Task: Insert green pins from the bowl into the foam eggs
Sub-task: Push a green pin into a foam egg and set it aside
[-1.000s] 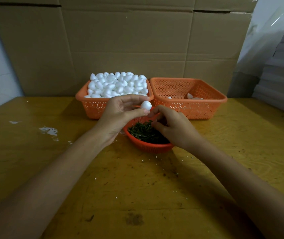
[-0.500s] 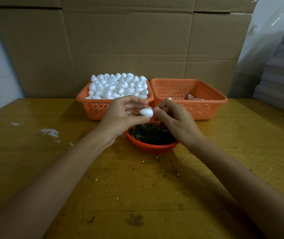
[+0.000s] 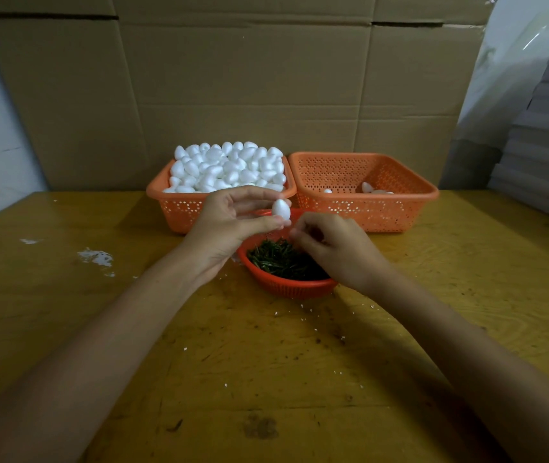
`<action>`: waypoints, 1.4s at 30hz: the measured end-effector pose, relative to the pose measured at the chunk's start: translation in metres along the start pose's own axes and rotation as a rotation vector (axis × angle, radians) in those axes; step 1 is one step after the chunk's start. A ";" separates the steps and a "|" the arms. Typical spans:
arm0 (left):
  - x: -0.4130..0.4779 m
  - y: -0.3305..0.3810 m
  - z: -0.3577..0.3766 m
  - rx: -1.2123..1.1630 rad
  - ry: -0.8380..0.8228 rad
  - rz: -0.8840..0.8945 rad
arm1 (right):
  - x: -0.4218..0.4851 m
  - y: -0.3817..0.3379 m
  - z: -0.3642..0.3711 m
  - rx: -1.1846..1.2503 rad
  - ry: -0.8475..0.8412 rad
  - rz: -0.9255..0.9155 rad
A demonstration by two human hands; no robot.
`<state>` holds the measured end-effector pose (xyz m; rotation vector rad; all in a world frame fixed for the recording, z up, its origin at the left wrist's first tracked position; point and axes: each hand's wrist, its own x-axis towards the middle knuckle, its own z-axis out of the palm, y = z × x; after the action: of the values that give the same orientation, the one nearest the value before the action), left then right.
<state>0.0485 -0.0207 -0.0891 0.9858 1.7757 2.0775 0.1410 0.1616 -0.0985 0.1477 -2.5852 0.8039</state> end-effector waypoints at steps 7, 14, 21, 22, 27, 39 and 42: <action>0.000 0.002 0.000 -0.104 0.018 -0.028 | -0.003 -0.002 0.004 -0.146 -0.015 -0.067; 0.000 0.002 -0.003 -0.132 -0.022 -0.029 | -0.003 -0.002 0.004 -0.155 -0.030 -0.074; 0.000 0.000 -0.005 -0.040 -0.051 -0.004 | -0.002 -0.001 0.006 -0.174 -0.009 -0.094; 0.000 0.000 -0.005 -0.033 -0.053 -0.003 | -0.002 -0.001 0.006 -0.175 -0.008 -0.095; -0.001 0.000 -0.004 -0.005 -0.065 0.002 | -0.002 0.000 0.006 -0.173 -0.013 -0.082; -0.001 0.001 -0.004 0.102 -0.081 0.003 | 0.001 -0.006 -0.001 -0.098 -0.184 0.024; -0.001 0.001 -0.005 0.119 -0.090 0.006 | 0.002 -0.006 0.000 -0.102 -0.191 0.036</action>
<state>0.0461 -0.0255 -0.0885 1.0994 1.8705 1.9173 0.1409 0.1568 -0.0943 0.1548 -2.8090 0.6992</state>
